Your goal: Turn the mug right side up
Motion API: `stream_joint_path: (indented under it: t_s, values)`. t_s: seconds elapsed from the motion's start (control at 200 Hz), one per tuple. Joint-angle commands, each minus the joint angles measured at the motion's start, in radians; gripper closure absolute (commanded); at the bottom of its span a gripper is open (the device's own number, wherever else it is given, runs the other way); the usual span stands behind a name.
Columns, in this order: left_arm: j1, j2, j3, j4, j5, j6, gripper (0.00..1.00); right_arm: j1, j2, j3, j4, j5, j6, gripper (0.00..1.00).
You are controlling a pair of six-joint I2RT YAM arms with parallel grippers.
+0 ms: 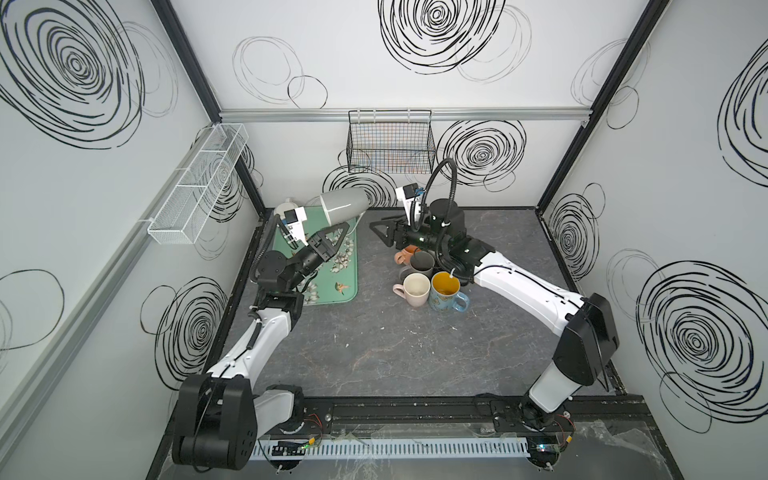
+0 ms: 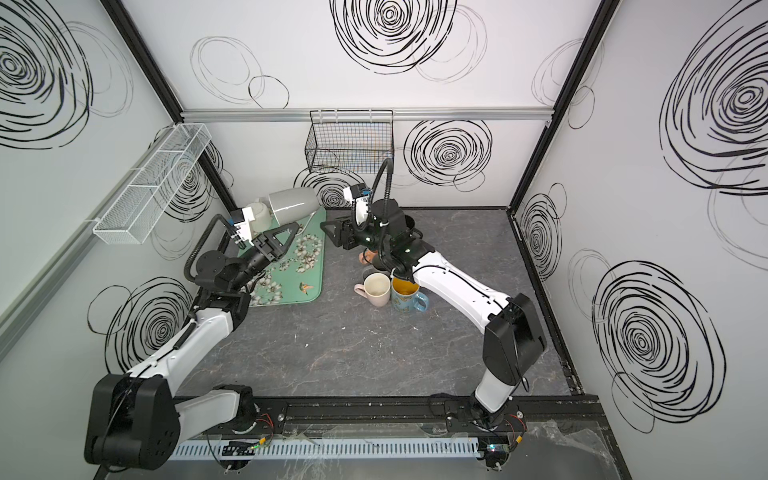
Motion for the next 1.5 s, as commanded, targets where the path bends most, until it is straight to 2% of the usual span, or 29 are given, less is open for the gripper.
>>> stream_joint_path:
  t_s: [0.0,0.095,0.165,0.25,0.335,0.52,0.66,0.856,1.141,1.241,1.496]
  values:
    - [-0.004,-0.050,0.050,-0.063,-0.024,0.151,1.00,-0.014,-0.107,-0.061,-0.121,0.159,-0.116,0.39]
    - [-0.032,-0.072,0.081,-0.224,-0.032,0.275,1.00,-0.052,-0.166,-0.105,-0.162,0.180,-0.135,0.38]
    - [-0.087,-0.092,0.147,-0.489,-0.075,0.493,1.00,-0.096,-0.202,-0.132,-0.196,0.172,-0.137,0.38]
    - [-0.200,-0.092,0.252,-0.817,-0.175,0.794,1.00,-0.159,-0.248,-0.170,-0.233,0.153,-0.137,0.38]
    - [-0.291,-0.064,0.349,-1.043,-0.254,0.993,1.00,-0.223,-0.296,-0.216,-0.255,0.134,-0.137,0.38]
    - [-0.496,-0.009,0.460,-1.280,-0.400,1.282,1.00,-0.373,-0.371,-0.302,-0.292,0.064,-0.127,0.39]
    - [-0.691,0.037,0.498,-1.385,-0.583,1.473,1.00,-0.449,-0.415,-0.344,-0.306,0.039,-0.130,0.39]
    - [-0.844,0.187,0.559,-1.546,-0.769,1.614,1.00,-0.490,-0.421,-0.371,-0.312,0.008,-0.131,0.39]
    - [-0.883,0.304,0.511,-1.566,-0.877,1.728,1.00,-0.497,-0.415,-0.384,-0.311,0.002,-0.142,0.40]
    - [-0.875,0.355,0.523,-1.572,-0.882,1.733,1.00,-0.504,-0.411,-0.384,-0.311,0.001,-0.147,0.40]
    - [-0.838,0.422,0.502,-1.493,-0.792,1.745,1.00,-0.520,-0.404,-0.390,-0.305,-0.008,-0.153,0.39]
